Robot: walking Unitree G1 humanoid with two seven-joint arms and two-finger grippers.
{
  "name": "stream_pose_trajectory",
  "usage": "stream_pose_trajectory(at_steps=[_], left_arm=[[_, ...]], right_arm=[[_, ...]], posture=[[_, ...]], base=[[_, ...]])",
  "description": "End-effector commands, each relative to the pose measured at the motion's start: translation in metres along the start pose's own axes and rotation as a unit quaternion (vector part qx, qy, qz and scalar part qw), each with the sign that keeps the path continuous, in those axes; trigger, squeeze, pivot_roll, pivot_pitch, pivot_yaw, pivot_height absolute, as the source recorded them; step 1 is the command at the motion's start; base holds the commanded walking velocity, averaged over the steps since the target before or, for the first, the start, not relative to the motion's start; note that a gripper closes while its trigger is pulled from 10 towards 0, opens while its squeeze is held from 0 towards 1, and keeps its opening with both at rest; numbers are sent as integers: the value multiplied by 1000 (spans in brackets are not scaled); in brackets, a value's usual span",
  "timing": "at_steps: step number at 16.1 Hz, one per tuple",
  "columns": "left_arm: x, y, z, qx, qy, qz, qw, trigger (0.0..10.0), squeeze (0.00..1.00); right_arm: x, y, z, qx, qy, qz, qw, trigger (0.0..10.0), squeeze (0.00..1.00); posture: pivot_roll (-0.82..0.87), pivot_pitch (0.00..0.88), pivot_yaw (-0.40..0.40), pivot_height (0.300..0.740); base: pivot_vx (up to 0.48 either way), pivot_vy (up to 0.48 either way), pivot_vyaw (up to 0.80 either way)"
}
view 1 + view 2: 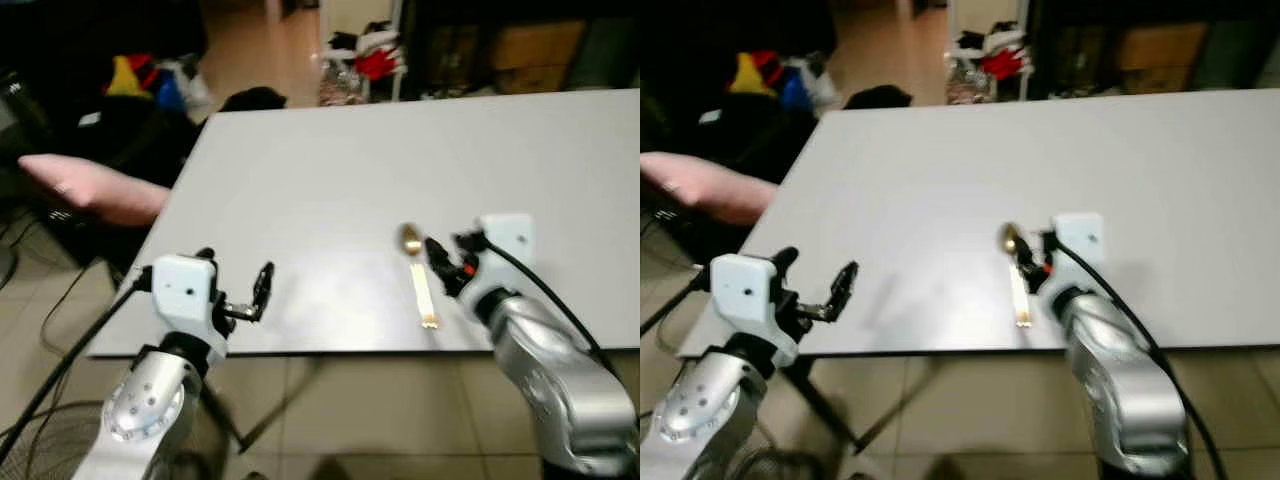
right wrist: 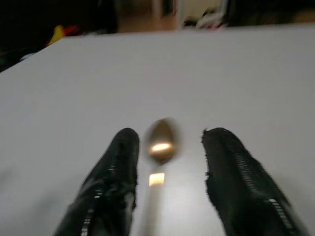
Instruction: Setting the table
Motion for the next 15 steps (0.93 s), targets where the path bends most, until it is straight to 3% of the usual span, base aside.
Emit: stream_pose_trajectory(at_steps=[1, 6, 10, 15], left_arm=[[-5, -3, 7, 17, 18, 15, 1000, 10000, 0], [-3, -7, 18, 47, 33, 7, 998, 10000, 0], [-3, -10, 15, 45, 37, 7, 998, 10000, 0], [-6, -13, 14, 44, 41, 13, 998, 10000, 0]], right_arm=[[11, 0, 14, 32, -8, -31, 999, 10000, 1000], [1, -4, 7, 13, -15, -25, 999, 10000, 1000], [-4, -7, 19, 66, -2, -24, 998, 10000, 1000], [-11, -9, 26, 85, -10, -16, 996, 10000, 1000]], posture=[[-81, 3, 100, 740], [-72, 17, 94, 740], [-64, 22, 90, 740], [-59, 23, 86, 740]], base=[[0, -480, 0], [0, -480, 0], [0, -480, 0], [0, -480, 0]])
Point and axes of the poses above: a point about 5 cm out from each wrist's last joint towards the gripper, its own y axis pointing out of the wrist towards the gripper, its own x axis along the axis of the wrist's last joint, z = x × y, the point moved 5 cm from there along y, pointing out of the wrist towards the gripper, and after that the axes turned 6 degrees about y, right-handed, at the moved point
